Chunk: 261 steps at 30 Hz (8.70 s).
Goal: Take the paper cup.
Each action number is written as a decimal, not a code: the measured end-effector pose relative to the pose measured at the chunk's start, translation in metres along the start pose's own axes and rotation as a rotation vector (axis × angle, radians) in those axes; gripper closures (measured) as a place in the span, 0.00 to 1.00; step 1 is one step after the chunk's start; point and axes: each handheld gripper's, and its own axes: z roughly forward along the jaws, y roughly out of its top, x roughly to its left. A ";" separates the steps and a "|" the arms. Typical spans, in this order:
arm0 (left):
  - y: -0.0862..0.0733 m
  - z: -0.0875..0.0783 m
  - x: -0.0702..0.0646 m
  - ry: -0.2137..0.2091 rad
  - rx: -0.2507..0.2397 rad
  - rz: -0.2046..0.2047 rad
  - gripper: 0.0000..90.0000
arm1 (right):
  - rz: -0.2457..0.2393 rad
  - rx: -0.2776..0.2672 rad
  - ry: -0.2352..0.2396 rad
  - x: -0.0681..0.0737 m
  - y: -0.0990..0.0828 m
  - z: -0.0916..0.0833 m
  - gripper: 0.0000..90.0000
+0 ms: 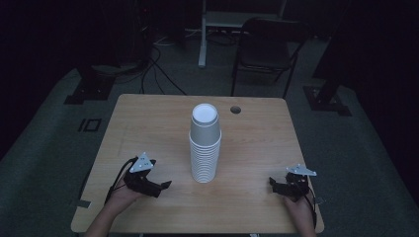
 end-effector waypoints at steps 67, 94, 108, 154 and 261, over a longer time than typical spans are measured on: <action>0.147 0.017 -0.026 -0.206 -0.330 0.111 0.03 | 0.001 0.000 0.001 -0.001 0.000 0.000 0.15; 0.149 0.016 -0.023 -0.220 -0.313 0.114 0.06 | -0.078 -0.098 0.195 0.028 0.064 -0.036 0.15; 0.149 0.016 -0.024 -0.218 -0.310 0.114 0.06 | -0.209 -0.196 0.353 0.061 0.111 -0.066 0.15; 0.150 0.016 -0.023 -0.223 -0.302 0.115 0.06 | -0.453 -0.458 0.653 0.150 0.225 -0.130 0.18; 0.150 0.016 -0.022 -0.227 -0.290 0.118 0.06 | -0.396 -0.591 0.491 0.123 0.264 -0.178 0.24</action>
